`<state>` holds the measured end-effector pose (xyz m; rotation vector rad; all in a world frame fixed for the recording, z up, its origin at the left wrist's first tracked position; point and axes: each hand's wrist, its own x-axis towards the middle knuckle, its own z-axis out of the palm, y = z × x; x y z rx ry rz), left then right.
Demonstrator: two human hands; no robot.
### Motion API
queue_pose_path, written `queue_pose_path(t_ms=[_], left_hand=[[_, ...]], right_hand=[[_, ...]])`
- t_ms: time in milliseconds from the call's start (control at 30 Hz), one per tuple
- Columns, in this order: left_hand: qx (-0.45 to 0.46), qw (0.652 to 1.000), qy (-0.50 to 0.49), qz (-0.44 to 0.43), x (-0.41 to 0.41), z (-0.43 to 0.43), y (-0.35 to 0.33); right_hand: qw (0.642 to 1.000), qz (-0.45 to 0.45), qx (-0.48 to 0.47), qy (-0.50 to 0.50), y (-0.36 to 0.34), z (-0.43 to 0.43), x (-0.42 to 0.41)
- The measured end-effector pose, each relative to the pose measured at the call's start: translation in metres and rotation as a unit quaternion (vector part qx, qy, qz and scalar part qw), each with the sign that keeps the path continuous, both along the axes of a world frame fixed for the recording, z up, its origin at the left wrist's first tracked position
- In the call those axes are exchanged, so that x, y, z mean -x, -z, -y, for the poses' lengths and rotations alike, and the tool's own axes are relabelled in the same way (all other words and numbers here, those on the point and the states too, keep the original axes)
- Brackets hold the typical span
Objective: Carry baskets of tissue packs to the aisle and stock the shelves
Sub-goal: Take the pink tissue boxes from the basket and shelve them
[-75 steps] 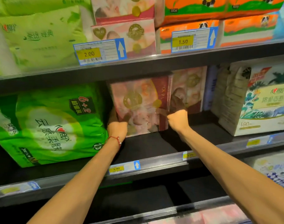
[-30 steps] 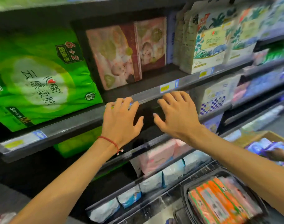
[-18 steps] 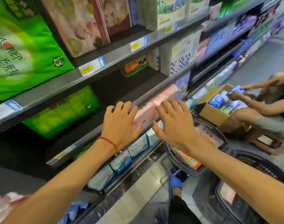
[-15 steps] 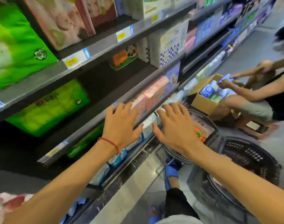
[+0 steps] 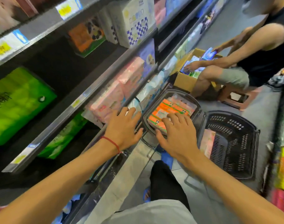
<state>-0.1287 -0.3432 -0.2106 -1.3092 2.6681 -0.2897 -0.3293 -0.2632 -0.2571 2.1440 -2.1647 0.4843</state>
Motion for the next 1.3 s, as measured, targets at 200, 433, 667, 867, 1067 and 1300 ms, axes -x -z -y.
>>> queue_pose_path(t_ms=[200, 433, 667, 867, 1067, 1300], left_hand=[[-0.06, 0.996, 0.063, 0.011, 0.069, 0.03, 0.026], [-0.116, 0.977, 0.179, 0.022, 0.197, 0.053, 0.054], [-0.148, 0.945, 0.286, 0.053, 0.29, 0.059, 0.09], [-0.175, 0.914, 0.354, 0.097, 0.339, 0.092, 0.135], [-0.196, 0.891, 0.391, 0.122, 0.37, 0.127, 0.203], [-0.203, 0.863, 0.434, 0.16, 0.385, 0.144, 0.287]], right_hand=[[0.997, 0.0, -0.055, 0.055, 0.024, 0.013, 0.063], [0.976, -0.026, -0.154, 0.15, 0.044, -0.011, 0.165], [0.947, -0.038, -0.198, 0.25, 0.059, -0.043, 0.237], [0.913, -0.011, -0.24, 0.329, 0.098, -0.043, 0.264], [0.885, 0.02, -0.269, 0.38, 0.159, -0.028, 0.275], [0.855, 0.039, -0.328, 0.4, 0.255, -0.01, 0.278]])
